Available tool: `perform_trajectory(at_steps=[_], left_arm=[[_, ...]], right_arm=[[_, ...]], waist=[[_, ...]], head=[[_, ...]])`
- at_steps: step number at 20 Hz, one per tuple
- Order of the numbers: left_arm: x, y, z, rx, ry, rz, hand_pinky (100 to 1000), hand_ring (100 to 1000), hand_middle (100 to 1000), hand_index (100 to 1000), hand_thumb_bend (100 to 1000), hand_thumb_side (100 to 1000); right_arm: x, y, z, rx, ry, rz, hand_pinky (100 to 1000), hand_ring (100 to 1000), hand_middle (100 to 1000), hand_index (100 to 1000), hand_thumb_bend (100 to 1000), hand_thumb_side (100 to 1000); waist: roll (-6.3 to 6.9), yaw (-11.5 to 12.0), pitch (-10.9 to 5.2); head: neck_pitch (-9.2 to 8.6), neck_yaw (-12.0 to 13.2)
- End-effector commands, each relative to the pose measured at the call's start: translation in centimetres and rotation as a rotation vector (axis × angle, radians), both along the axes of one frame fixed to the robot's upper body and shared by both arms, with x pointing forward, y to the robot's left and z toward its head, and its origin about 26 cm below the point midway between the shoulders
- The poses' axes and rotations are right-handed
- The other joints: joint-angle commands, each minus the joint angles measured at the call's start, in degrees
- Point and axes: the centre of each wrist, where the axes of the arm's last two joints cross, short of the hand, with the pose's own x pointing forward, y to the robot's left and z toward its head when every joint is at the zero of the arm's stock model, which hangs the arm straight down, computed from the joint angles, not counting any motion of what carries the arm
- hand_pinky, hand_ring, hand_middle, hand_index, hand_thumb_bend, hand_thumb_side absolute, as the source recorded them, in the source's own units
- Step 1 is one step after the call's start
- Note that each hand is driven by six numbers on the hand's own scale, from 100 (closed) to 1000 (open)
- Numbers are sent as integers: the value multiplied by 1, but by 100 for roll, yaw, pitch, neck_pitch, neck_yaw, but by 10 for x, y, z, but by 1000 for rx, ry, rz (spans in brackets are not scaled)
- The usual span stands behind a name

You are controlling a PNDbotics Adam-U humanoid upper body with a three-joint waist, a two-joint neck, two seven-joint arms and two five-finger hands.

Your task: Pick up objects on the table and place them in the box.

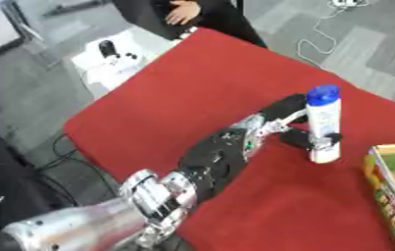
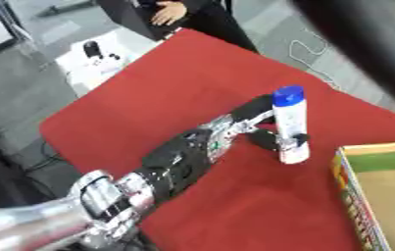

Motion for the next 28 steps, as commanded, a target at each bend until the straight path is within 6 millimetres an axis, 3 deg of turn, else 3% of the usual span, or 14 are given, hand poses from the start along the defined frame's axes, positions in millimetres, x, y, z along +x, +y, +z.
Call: perform_trajectory(at_steps=[1, 10, 16, 22, 24, 25, 26, 28], left_arm=[[12, 5, 28, -28, -70, 1, 100, 100, 100, 448, 215, 709], [23, -3, 66, -103, -108, -48, 100, 100, 100, 431, 218, 710], [21, -20, 70, -194, -101, -66, 100, 100, 100, 426, 220, 711], [25, -25, 83, -208, -142, -51, 100, 100, 100, 404, 221, 711], [26, -27, 86, -207, -152, -51, 100, 100, 100, 396, 221, 711], [26, -29, 87, -205, -157, -53, 100, 100, 100, 392, 276, 691], [26, -30, 87, -202, -160, -53, 100, 100, 100, 392, 220, 711], [26, -33, 87, -203, -169, -63, 100, 100, 100, 393, 221, 711]], right_arm=[[-3, -3, 8, -26, -25, -6, 100, 286, 336, 407, 112, 937], [-5, -5, 6, -28, -18, -16, 100, 286, 336, 406, 110, 936], [-1, -3, 12, -17, -31, 1, 100, 286, 336, 416, 107, 934], [4, -1, 24, -2, -42, 31, 103, 286, 337, 426, 103, 933], [7, 0, 29, 6, -48, 53, 105, 286, 337, 434, 100, 933], [8, 1, 32, 10, -51, 64, 106, 287, 338, 435, 100, 953], [9, 2, 35, 12, -51, 72, 106, 287, 338, 435, 100, 935], [11, 3, 40, 11, -50, 88, 106, 288, 339, 437, 100, 938]], waist=[[-4, 27, -102], [20, 80, -159], [44, -40, -148], [102, -213, -146], [132, -295, -147], [146, -333, -144], [154, -357, -142], [184, -407, -130]], head=[[-43, 6], [-36, -28], [-250, 370], [-352, 319], [-404, 487], [-427, 587], [-438, 646], [-458, 840]])
